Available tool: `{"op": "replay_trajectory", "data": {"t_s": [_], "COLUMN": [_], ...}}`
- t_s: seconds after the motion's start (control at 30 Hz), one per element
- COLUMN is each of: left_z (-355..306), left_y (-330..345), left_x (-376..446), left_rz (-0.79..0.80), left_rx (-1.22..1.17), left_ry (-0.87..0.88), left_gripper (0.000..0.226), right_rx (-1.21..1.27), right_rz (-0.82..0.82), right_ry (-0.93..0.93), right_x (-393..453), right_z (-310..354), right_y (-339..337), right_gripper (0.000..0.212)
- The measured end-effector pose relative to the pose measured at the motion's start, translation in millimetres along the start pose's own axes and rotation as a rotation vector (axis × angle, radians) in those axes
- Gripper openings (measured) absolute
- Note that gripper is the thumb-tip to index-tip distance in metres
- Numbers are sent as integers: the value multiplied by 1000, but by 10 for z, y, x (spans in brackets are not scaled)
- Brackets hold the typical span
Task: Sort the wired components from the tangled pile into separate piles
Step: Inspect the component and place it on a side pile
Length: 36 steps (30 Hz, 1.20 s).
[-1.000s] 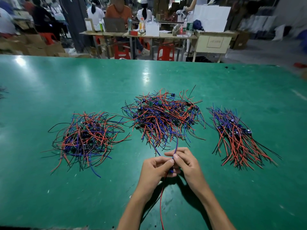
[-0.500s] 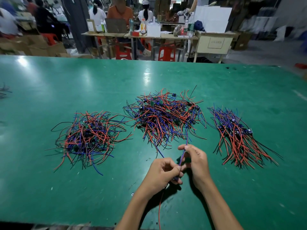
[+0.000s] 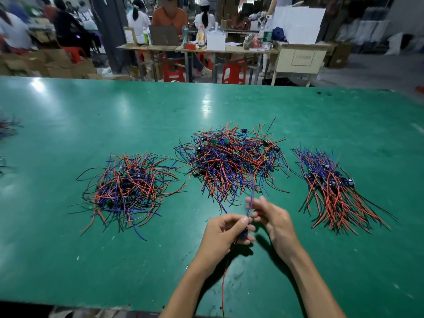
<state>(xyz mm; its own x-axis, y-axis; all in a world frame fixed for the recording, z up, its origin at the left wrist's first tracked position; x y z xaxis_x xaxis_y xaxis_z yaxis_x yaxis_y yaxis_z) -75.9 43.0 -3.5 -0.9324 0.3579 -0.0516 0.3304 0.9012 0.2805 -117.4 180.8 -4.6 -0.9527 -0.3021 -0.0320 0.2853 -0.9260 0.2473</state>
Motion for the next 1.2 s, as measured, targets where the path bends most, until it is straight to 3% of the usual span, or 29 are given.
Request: {"op": "replay_trajectory", "data": {"t_s": [0.13, 0.33, 0.47, 0.57, 0.67, 0.8, 0.87, 1.07, 1.2], "left_z": [7, 47, -35, -91, -252, -481, -515, -555, -458], "left_y": [25, -77, -233, -365, -397, -212, -140, -162, -285], "left_x": [-2, -9, -34, -55, -82, -289, -401, -459, -445], "left_rz": [22, 80, 117, 33, -134, -367, -466, -571, -531], "left_rx": [26, -97, 142, 334, 634, 1019, 1116, 1141, 907], "left_ry": [-10, -159, -244, -239, -107, 280, 382, 410, 296], "left_gripper": [18, 34, 22, 14, 5, 24, 26, 28, 12], "right_rx": [-171, -112, -137, -141, -124, 26, 91, 191, 102], "right_rz": [134, -156, -208, -188, -175, -166, -137, -135, -246], "right_ry": [-49, -136, -154, -147, -159, -178, -178, -177, -192], "right_x": [-68, -92, -112, -102, -98, -82, -62, -36, -61], "right_z": [-3, 57, 58, 47, 38, -1, -19, -43, -5], "right_y": [195, -1, -36, -24, -28, -91, -95, -156, -188], "right_gripper": [27, 27, 26, 24, 22, 24, 25, 26, 24]}}
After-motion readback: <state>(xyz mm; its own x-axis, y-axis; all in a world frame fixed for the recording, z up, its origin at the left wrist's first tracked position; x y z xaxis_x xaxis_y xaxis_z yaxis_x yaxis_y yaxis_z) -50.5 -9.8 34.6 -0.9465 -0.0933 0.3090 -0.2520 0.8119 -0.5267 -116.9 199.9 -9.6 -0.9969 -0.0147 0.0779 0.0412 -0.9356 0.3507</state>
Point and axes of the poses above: each hand's wrist, its own x-axis towards the middle knuckle, its own y-axis out of the palm, z = x × y, the point moved 8 cm from there along x, towards the middle knuckle, and after that the axes turned 13 degrees about z, right-handed, at the moved point
